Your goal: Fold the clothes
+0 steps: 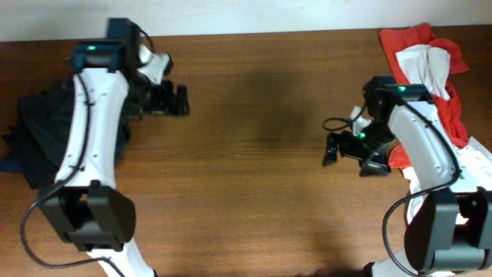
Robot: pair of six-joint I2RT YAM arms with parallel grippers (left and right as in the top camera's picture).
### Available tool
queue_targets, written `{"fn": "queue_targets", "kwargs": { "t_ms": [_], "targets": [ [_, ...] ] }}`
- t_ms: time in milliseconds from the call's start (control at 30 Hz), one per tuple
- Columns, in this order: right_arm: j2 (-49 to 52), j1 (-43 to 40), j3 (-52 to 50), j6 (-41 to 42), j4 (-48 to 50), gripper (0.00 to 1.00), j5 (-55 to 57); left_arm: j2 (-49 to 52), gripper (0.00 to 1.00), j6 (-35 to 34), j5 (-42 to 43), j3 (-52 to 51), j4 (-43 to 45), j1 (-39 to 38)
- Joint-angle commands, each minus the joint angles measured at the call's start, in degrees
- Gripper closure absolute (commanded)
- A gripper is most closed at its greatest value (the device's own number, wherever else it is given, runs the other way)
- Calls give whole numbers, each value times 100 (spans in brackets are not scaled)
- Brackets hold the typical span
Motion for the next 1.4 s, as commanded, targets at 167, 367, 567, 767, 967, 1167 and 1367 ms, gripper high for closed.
{"fn": "queue_targets", "kwargs": {
  "t_ms": [167, 367, 567, 767, 967, 1167, 1367],
  "targets": [
    [-376, -289, -48, -365, -691, 1, 101, 74, 1, -306, -664, -57, -1355, -177],
    [-2146, -289, -839, -149, 337, 1, 319, -1073, 1, -389, -817, -896, -684, -184],
    [-4266, -289, -1526, 374, 1237, 1, 1051, -3622, 1, -411, -962, -3150, 1329, -184],
    [-5547, -289, -1834, 374, 1429, 1, 1327, -6057, 1, -409, -964, -5195, 2590, -181],
    [-5829, -289, -1834, 374, 1427, 1, 1327, -7643, 1, -411, -962, -5956, 2557, -184],
    [-5796, -289, -1834, 376, 1429, 1, 1327, -7984, 1, -411, -962, -5956, 1875, -184],
    [-5796, -289, -1834, 374, 1429, 1, 1327, -7978, 1, -411, -962, -5956, 1331, -184]
  ]
}}
